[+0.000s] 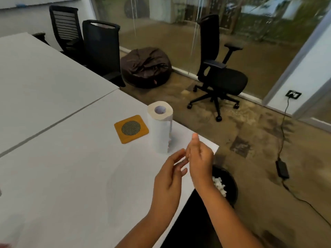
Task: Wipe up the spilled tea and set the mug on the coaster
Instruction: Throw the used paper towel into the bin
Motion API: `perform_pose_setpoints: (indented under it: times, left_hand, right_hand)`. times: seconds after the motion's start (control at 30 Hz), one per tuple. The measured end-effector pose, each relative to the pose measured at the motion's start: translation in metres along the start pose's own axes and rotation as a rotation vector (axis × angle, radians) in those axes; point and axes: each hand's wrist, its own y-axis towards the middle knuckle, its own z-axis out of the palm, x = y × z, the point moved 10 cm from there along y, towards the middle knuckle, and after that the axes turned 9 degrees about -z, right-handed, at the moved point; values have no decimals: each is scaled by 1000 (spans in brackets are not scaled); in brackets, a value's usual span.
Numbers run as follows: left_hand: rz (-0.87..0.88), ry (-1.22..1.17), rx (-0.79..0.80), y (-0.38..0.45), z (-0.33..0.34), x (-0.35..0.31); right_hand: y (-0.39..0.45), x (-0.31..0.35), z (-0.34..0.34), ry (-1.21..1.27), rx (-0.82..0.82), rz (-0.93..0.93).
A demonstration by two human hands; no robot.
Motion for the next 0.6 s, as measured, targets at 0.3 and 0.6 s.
perform_pose_setpoints:
  times: [0.3, 0.6]
  left_hand:
    - [224, 180, 680, -3, 173, -27]
    - [73, 442, 724, 62, 261, 57]
  right_hand:
    - [1, -12, -159, -165, -322, -186]
    - [23, -137, -219, -300, -310, 83]
